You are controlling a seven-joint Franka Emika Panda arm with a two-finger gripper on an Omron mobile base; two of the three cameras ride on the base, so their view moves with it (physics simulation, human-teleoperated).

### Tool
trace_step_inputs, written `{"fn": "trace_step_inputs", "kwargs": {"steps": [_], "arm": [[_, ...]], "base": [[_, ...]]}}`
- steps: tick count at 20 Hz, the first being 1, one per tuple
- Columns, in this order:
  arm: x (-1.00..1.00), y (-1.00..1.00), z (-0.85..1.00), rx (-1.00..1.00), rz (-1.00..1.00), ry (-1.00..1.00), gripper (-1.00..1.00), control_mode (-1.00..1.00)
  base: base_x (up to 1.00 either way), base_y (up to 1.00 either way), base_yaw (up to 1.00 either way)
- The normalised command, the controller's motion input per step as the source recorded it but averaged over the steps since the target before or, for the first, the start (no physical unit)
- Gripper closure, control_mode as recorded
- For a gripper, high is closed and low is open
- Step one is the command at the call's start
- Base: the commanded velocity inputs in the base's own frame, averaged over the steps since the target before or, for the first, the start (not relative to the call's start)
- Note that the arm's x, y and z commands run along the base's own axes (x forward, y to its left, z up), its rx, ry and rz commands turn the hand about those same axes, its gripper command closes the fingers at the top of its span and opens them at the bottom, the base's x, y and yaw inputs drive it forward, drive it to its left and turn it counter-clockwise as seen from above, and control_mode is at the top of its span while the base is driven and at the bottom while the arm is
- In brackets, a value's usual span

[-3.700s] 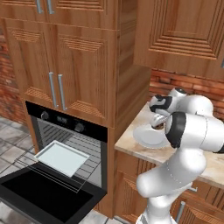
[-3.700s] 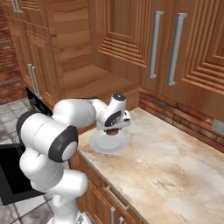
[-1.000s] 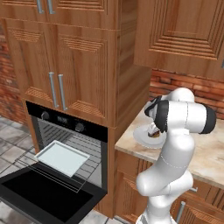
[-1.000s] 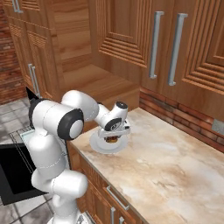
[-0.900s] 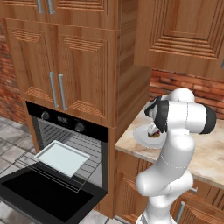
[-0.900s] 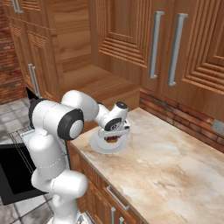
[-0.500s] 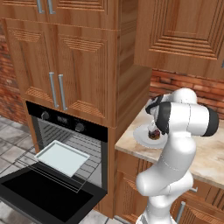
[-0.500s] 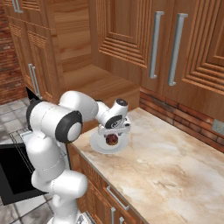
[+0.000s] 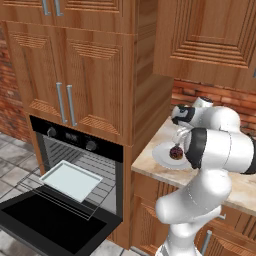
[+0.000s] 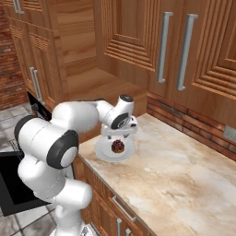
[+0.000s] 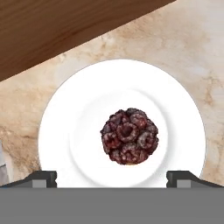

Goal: Take the baked cake out of the oven and place it on the plate for cooling. Then close the oven door.

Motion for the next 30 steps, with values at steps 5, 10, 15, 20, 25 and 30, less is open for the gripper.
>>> {"fn": "trace_step_inputs", "kwargs": {"steps": [5,10,15,20,25,30], "arm": [[-0.65,0.24,0.19,-0.04,-0.13,0.00,-1.00,-1.00],[-0.62,0.42,0.21,-0.04,-0.19,0.00,-1.00,-1.00],[-0.38,0.32,0.48,-0.01,-0.21,0.00,-1.00,-1.00],[-0.44,0.26,0.37,-0.02,-0.18,0.00,-1.00,-1.00],[-0.57,0.08,0.27,0.00,-0.12,0.02,-1.00,-1.00],[-0.58,0.13,0.21,-0.01,-0.07,0.05,-1.00,-1.00]], "base": [[0.00,0.00,0.00],[0.00,0.00,0.00],[0.00,0.00,0.00],[0.00,0.00,0.00],[0.00,0.00,0.00],[0.00,0.00,0.00]]}}
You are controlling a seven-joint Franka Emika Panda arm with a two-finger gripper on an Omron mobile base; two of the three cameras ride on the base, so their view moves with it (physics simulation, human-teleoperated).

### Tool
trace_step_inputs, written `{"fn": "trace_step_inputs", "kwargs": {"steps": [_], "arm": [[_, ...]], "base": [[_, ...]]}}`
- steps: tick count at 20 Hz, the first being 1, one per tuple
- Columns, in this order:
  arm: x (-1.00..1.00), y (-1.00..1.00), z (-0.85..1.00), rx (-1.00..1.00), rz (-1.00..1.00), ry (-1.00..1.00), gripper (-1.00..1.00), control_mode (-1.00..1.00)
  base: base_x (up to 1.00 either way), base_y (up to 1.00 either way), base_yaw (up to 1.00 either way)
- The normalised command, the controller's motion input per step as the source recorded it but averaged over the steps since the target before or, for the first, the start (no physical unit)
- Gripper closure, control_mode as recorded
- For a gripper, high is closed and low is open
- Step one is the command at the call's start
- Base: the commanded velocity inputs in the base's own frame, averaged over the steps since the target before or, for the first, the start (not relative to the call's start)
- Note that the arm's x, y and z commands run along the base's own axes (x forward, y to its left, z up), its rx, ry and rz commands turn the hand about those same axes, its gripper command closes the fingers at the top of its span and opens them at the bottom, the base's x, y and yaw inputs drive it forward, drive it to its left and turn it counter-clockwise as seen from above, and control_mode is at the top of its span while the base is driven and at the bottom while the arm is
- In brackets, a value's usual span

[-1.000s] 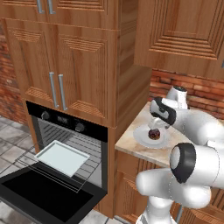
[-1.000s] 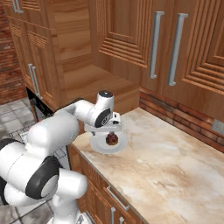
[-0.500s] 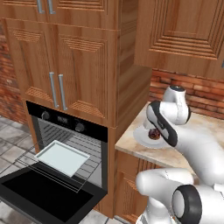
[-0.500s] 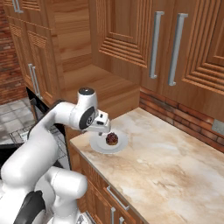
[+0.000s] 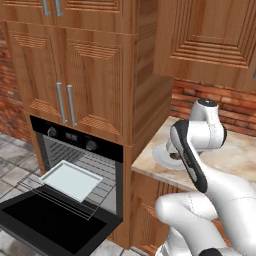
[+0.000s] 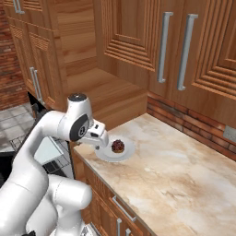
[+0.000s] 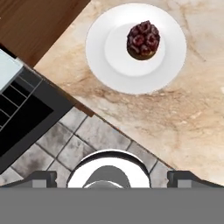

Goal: Take the baked cake out of the oven and place it on the plate for cooling. Then close the oven door.

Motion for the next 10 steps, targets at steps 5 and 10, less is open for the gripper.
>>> {"fn": "trace_step_inputs", "kwargs": {"steps": [5,10], "arm": [[-0.54,0.21,0.19,-0.04,-0.04,0.07,-1.00,-1.00],[-0.41,0.03,0.12,-0.01,-0.01,0.01,-1.00,-1.00]], "base": [[0.00,0.00,0.00],[0.00,0.00,0.00]]}}
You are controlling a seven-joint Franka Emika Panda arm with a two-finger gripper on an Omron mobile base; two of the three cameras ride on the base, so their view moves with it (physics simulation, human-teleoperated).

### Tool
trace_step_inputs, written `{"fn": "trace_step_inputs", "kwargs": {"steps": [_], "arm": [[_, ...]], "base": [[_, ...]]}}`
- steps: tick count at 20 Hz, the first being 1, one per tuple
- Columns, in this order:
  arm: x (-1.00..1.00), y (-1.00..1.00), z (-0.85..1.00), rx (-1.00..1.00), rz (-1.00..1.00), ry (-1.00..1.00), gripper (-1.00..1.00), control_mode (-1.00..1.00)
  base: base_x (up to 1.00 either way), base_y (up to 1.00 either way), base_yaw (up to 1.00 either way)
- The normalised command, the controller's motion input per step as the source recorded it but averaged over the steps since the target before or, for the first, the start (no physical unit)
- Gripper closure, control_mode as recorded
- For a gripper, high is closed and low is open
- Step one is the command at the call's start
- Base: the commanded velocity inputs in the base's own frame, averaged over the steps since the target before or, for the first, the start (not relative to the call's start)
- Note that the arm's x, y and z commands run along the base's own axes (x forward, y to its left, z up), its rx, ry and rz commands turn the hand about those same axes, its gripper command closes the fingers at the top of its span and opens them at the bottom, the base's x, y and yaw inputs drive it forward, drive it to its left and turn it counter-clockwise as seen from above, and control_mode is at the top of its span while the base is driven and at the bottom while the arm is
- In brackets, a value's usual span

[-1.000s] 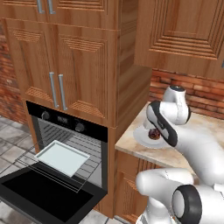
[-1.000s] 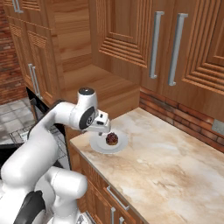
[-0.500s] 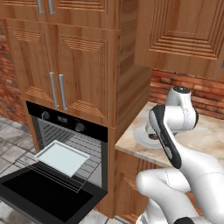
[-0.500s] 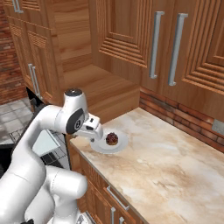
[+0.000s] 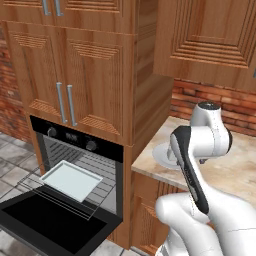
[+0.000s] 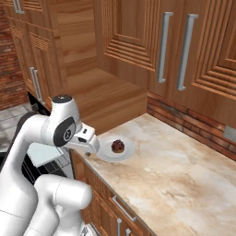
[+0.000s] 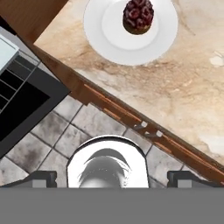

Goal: Take the baked cake out of the oven and place it on the plate for cooling. Then close the oven door.

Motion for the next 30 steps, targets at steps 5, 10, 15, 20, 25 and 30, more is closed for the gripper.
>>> {"fn": "trace_step_inputs", "kwargs": {"steps": [5,10,15,20,25,30], "arm": [[-0.48,0.00,0.13,0.00,0.00,0.01,-1.00,-1.00],[-0.33,-0.03,0.25,0.00,0.00,0.04,-1.00,-1.00],[-0.08,0.00,0.19,0.00,0.00,0.01,-1.00,-1.00],[0.00,0.00,0.15,0.00,0.00,0.00,-1.00,-1.00],[-0.02,0.00,0.00,0.00,0.01,0.00,-1.00,-1.00],[-0.07,0.00,0.00,0.00,0.00,0.00,-1.00,1.00]], "base": [[0.00,0.00,0.00],[0.00,0.00,0.00],[0.00,0.00,0.00],[0.00,0.00,0.00],[0.00,0.00,0.00],[-0.11,0.03,0.00]]}}
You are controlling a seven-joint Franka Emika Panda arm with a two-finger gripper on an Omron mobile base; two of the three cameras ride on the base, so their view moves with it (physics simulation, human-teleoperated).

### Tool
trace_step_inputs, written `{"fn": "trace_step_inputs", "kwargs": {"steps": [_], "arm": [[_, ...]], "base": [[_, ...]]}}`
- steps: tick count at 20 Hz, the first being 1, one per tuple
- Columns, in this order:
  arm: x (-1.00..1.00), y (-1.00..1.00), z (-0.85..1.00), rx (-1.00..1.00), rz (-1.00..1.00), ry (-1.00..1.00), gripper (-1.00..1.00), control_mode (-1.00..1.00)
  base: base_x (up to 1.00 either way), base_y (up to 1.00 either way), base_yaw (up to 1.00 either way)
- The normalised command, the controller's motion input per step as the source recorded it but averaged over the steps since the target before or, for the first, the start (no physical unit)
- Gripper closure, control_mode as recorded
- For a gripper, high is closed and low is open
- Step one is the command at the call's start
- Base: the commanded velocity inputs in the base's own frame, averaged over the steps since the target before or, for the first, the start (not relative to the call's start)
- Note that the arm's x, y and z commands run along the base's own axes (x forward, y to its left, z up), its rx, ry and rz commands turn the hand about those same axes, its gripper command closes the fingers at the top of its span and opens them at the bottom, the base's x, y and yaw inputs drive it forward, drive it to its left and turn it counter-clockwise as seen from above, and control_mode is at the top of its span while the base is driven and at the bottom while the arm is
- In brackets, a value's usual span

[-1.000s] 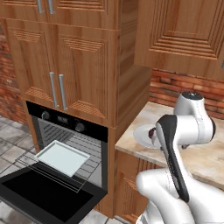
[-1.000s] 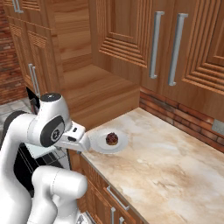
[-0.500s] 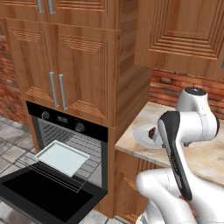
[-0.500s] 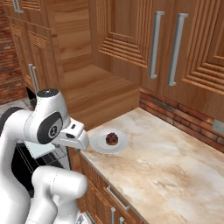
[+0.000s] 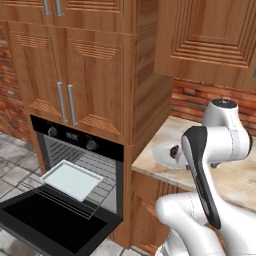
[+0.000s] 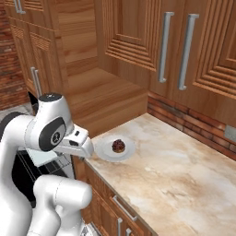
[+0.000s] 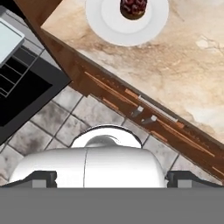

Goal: Take the baked cake out of the oven and place it on the plate for cooling. Then close the oven door.

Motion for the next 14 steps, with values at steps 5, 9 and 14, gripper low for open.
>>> {"fn": "trace_step_inputs", "kwargs": {"steps": [5,9,14], "arm": [[0.00,0.00,0.00,0.00,0.00,0.00,-1.00,1.00],[0.00,0.00,0.00,0.00,0.00,0.00,-1.00,1.00],[0.00,0.00,0.00,0.00,0.00,0.00,-1.00,1.00]], "base": [[-0.87,0.29,0.00],[-0.74,0.54,0.00],[-0.08,0.58,0.10]]}}
